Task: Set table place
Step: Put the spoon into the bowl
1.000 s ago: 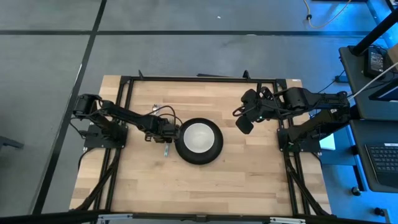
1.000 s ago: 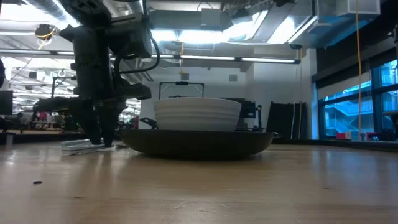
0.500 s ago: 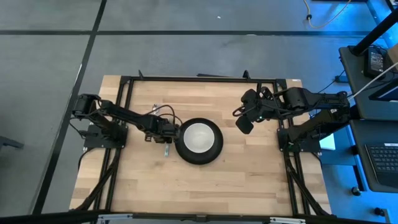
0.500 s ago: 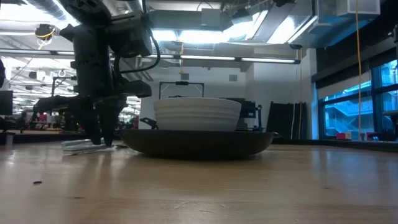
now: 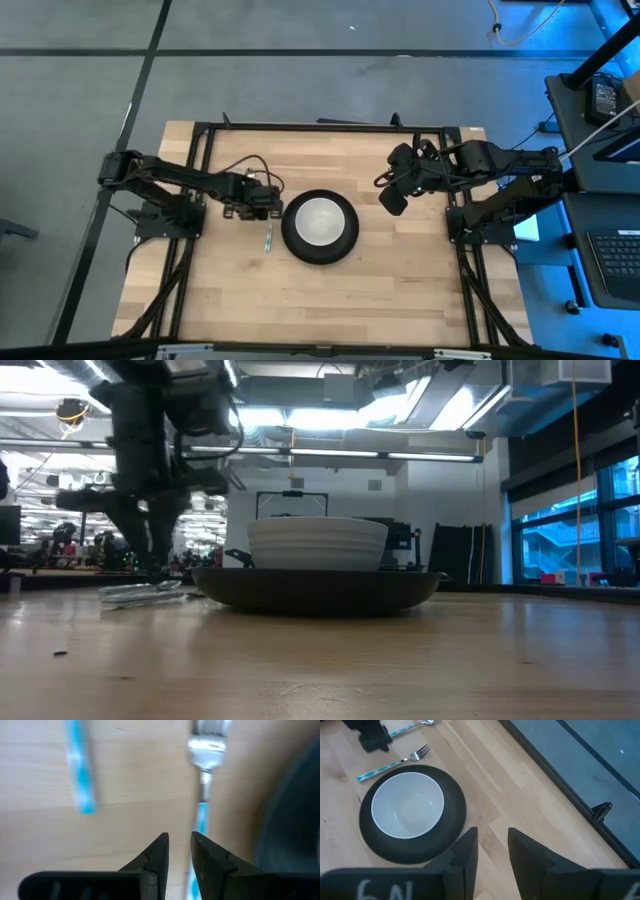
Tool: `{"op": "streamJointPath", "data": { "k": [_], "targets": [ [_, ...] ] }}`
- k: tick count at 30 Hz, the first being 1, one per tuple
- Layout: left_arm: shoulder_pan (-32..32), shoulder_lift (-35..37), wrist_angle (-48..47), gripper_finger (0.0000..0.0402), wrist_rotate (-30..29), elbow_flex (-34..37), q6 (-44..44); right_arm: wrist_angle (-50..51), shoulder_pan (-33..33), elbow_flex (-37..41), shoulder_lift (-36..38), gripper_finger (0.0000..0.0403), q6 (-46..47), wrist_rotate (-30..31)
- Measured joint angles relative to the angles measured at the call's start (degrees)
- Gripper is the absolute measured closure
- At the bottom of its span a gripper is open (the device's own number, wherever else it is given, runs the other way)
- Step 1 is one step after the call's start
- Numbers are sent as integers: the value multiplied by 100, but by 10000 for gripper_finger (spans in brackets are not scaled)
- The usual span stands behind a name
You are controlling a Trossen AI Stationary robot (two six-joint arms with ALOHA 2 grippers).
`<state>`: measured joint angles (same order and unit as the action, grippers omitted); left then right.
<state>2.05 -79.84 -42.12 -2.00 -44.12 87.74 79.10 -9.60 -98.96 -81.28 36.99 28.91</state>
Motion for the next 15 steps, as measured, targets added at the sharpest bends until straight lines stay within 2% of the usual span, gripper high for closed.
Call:
{"op": "streamJointPath", "data": {
  "k": [8,11,15],
  "targets": [
    [400,789,-1727,327,-514,1,0,-1,2,0,0,295,-21,2],
    [615,896,-1937,327,-784,2,-196,-1,2,0,0,295,-20,2],
    [972,893,-1688,327,-985,0,-853,-1,1,0,0,295,-20,2]
  ]
}}
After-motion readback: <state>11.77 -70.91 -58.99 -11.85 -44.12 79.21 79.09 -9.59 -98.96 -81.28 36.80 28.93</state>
